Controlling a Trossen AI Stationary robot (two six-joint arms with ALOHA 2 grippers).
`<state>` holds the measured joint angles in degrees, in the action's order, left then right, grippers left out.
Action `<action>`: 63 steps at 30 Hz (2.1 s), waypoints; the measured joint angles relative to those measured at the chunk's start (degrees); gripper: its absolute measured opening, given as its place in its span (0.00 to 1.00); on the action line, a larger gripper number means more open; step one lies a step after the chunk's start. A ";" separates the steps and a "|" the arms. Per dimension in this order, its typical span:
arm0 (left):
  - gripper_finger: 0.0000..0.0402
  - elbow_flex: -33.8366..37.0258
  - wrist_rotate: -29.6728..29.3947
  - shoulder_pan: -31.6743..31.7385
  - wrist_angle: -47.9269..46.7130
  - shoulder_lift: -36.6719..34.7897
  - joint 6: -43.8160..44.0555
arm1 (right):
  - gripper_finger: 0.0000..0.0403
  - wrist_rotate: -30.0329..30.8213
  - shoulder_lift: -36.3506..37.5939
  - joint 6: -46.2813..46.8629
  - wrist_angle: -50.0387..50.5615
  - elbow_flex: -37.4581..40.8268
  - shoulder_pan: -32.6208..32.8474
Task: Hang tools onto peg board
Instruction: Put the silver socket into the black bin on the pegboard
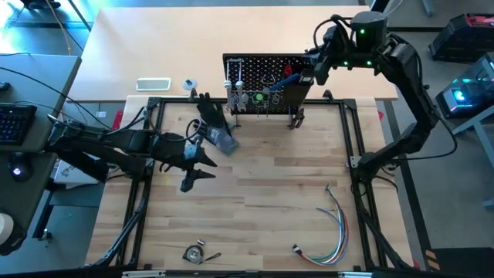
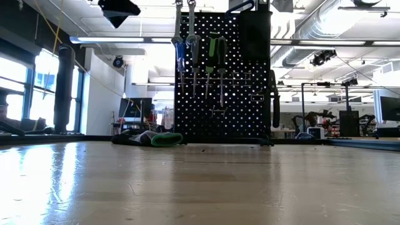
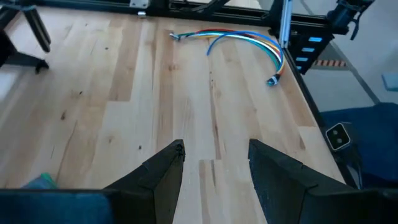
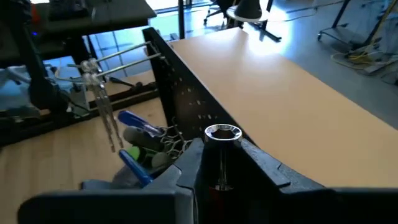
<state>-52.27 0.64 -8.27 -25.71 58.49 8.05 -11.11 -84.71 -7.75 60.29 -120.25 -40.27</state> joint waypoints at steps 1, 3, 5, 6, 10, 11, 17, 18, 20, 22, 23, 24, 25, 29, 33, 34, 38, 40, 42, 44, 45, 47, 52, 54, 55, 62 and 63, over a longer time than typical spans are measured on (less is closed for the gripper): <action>0.43 0.21 -0.10 0.00 -0.07 -0.26 0.34 | 0.17 -0.48 -0.02 0.15 0.02 0.00 0.02; 0.43 0.46 -0.11 0.00 -0.06 -0.50 0.83 | 0.18 -1.19 0.00 0.21 -0.21 0.00 0.02; 0.43 0.51 -0.09 0.00 -0.10 -0.65 1.36 | 0.18 -1.54 0.00 0.18 -0.28 0.00 0.02; 0.43 0.51 -0.09 -0.06 -0.07 -0.65 1.77 | 0.18 -1.72 0.00 0.15 -0.27 0.00 0.02; 0.43 0.51 -0.07 -0.07 -0.56 -0.65 1.90 | 0.18 -2.63 0.00 -0.15 0.24 0.00 0.02; 0.43 0.51 -0.08 -0.07 -0.67 -0.65 1.88 | 0.18 -2.63 0.00 -0.21 0.31 0.00 0.02; 0.43 0.51 -0.06 -0.07 -2.30 -0.65 2.24 | 0.20 -2.71 0.00 -0.72 0.31 0.02 0.04; 0.43 0.51 -0.06 -0.07 -2.60 -0.65 2.30 | 0.21 -2.72 0.00 -0.87 0.31 0.02 0.09; 0.43 0.51 -0.04 -0.07 -3.04 -0.65 2.41 | 0.25 -2.75 0.00 -0.83 0.30 0.02 0.07; 0.43 0.51 -0.03 -0.07 -3.47 -0.65 2.41 | 0.30 -2.78 0.00 -0.79 0.28 0.03 0.07; 0.43 0.51 -0.01 -0.07 -3.59 -0.65 2.42 | 0.32 -2.78 0.00 -0.76 0.26 0.04 0.07; 0.43 0.51 0.08 -0.07 -3.74 -0.65 2.43 | 0.33 -2.78 0.00 -0.69 0.26 0.04 0.07; 0.43 0.51 0.12 -0.07 -4.00 -0.66 2.43 | 0.35 -2.80 0.02 -0.66 0.26 0.04 0.07; 0.43 0.51 0.15 -0.09 -5.41 -0.94 2.43 | 0.37 -2.82 0.02 -0.22 0.25 0.04 0.07; 0.43 0.51 0.14 -0.09 -7.70 -2.51 2.40 | 0.37 -2.55 0.10 -0.23 -1.01 0.07 0.07; 0.43 0.51 0.13 -0.09 -8.37 -3.09 2.41 | 0.37 -2.51 0.32 -0.22 -1.51 0.11 0.08; 0.43 0.51 0.04 -0.56 -13.71 -6.15 3.27 | 0.37 -1.56 2.07 -0.46 -5.37 0.11 0.09; 0.43 0.51 -0.11 -1.51 -17.43 -7.22 4.69 | 0.37 -0.72 3.54 -1.15 -7.47 0.11 0.09; 0.43 0.51 0.02 -3.17 -21.80 -7.62 7.29 | 0.37 0.25 5.11 -1.60 -9.05 0.11 0.09; 0.43 1.17 0.13 -5.64 -24.17 -7.62 10.01 | 0.37 0.61 6.60 -1.70 -10.00 0.11 0.21; 0.43 2.05 0.15 -7.21 -24.30 -7.62 11.46 | 0.37 0.61 7.35 -1.71 -10.09 0.11 0.44; 0.43 4.59 0.36 -10.91 -22.74 -7.57 14.01 | 0.37 0.61 8.73 -1.82 -9.78 0.11 0.96; 0.43 13.09 -0.08 -19.48 -8.30 -5.97 19.61 | 0.37 0.61 11.31 -2.87 -7.18 0.11 3.50; 0.43 15.94 -2.28 -21.65 -2.16 -4.34 23.11 | 0.37 0.61 11.93 -2.82 -5.93 0.11 4.58; 0.43 16.99 -3.11 -22.48 0.43 -3.33 24.77 | 0.37 0.61 12.14 -2.88 -5.36 0.11 5.07; 0.43 18.39 -2.67 -28.88 8.12 6.95 29.20 | 0.37 0.65 12.61 -4.89 -0.04 0.11 9.65; 0.43 18.39 -2.47 -29.67 8.92 8.21 29.36 | 0.37 0.65 12.59 -5.25 0.79 0.11 10.48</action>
<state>-33.89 -1.83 -37.94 -16.79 66.70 37.41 -10.46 -72.12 -13.00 61.09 -120.14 -29.79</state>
